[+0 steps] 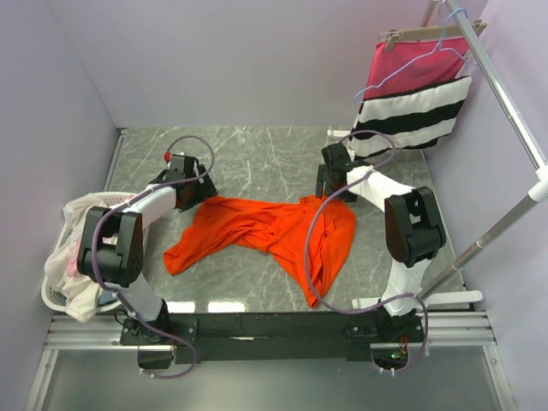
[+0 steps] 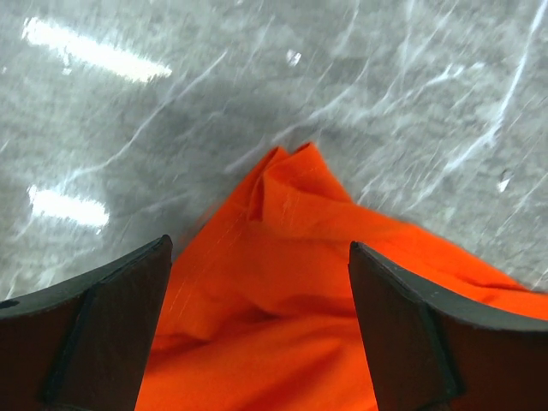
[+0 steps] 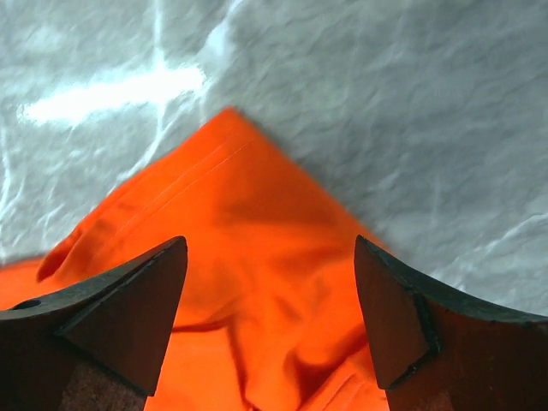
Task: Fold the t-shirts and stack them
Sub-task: Flatten out the tshirt, then fold the flattened tshirt in 1/3 of the way
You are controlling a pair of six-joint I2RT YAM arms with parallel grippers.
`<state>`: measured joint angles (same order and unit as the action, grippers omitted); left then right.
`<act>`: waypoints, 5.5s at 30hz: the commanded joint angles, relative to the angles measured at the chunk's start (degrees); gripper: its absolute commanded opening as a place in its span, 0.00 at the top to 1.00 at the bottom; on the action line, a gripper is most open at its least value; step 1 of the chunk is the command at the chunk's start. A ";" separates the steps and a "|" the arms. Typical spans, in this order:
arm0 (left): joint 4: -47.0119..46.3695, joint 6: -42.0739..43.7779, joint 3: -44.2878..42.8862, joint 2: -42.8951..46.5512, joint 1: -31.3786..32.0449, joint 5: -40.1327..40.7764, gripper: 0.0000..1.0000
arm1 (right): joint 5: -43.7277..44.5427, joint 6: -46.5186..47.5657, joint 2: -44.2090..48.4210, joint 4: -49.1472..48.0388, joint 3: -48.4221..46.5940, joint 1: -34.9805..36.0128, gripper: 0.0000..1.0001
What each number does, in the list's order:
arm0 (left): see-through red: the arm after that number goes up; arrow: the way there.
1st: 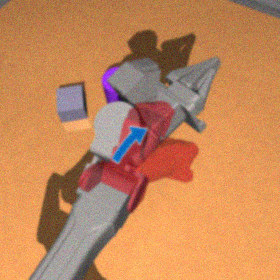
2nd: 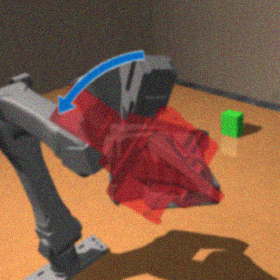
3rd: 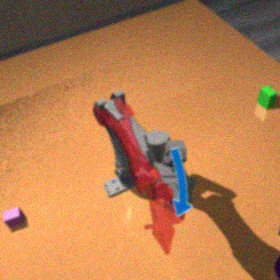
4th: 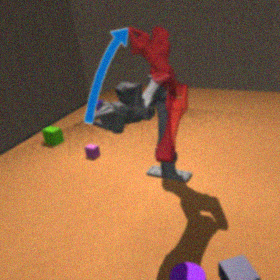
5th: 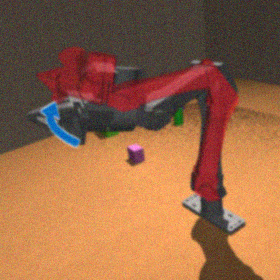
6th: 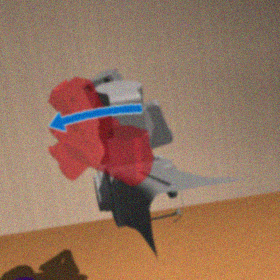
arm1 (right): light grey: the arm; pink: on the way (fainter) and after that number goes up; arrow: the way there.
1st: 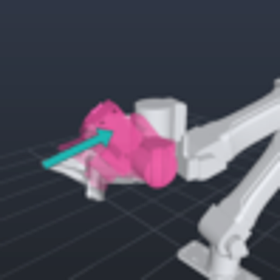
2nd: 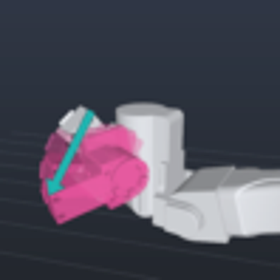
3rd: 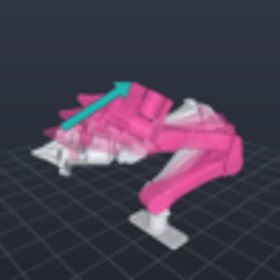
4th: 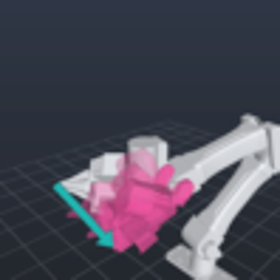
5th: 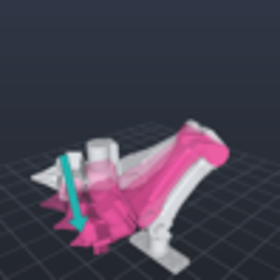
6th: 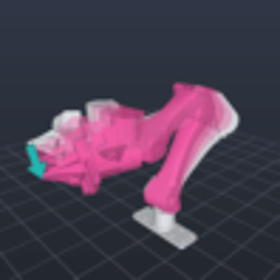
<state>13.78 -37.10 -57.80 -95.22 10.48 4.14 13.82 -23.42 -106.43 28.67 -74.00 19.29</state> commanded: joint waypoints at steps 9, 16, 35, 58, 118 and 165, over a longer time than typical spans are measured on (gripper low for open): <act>-5.08 -0.25 -5.57 -5.50 1.47 -4.76 0.29 | -5.91 3.47 -6.24 -2.03 -6.86 -4.87 0.16; -5.69 -0.52 -5.31 -7.61 2.09 -6.60 0.81 | -12.41 4.87 -9.49 -1.33 -9.06 -5.14 0.32; 11.44 4.67 -18.66 16.90 -1.25 -0.28 0.99 | -9.17 6.81 27.93 -0.64 -9.40 -4.79 1.00; 28.13 7.39 -32.45 42.39 -2.48 2.04 0.99 | -13.65 8.13 51.22 9.74 -18.19 -4.87 1.00; -8.33 3.09 -25.61 -17.36 -3.53 16.42 0.99 | -15.76 8.83 -28.48 3.06 -55.73 -7.42 1.00; 0.28 -2.27 -0.21 4.87 -7.23 10.27 0.99 | -7.76 2.95 11.51 7.19 2.34 -0.83 1.00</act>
<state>12.80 -38.22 -58.92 -93.91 3.07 11.94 2.50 -17.87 -99.48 34.59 -75.85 17.47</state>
